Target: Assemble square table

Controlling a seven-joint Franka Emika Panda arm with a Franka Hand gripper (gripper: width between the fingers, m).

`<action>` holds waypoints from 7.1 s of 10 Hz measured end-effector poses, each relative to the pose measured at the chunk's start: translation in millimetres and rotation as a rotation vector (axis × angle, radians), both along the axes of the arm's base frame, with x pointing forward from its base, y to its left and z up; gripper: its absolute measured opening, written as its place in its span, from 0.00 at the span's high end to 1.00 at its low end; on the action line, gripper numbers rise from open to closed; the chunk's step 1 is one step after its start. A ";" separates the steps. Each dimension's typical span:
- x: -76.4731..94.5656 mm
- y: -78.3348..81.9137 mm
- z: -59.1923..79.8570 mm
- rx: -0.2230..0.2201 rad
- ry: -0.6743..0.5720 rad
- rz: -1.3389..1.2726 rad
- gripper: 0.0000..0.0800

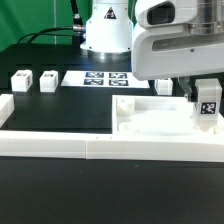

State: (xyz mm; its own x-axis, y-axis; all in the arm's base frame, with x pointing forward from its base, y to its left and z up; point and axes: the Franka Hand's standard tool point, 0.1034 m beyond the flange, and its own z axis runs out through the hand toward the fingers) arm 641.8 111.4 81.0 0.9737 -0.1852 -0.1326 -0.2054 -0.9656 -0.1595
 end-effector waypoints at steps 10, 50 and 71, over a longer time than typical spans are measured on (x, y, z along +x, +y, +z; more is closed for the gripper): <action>-8.9 7.8 -2.6 -0.049 0.120 -1.010 0.63; -14.8 10.4 -4.1 -0.017 -0.005 -0.681 0.21; -14.7 6.6 -6.9 -0.027 0.035 -0.992 0.64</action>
Offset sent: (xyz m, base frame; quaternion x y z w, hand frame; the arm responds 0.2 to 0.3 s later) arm -0.0102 0.0116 -0.0015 0.0022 0.0179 0.2857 0.9582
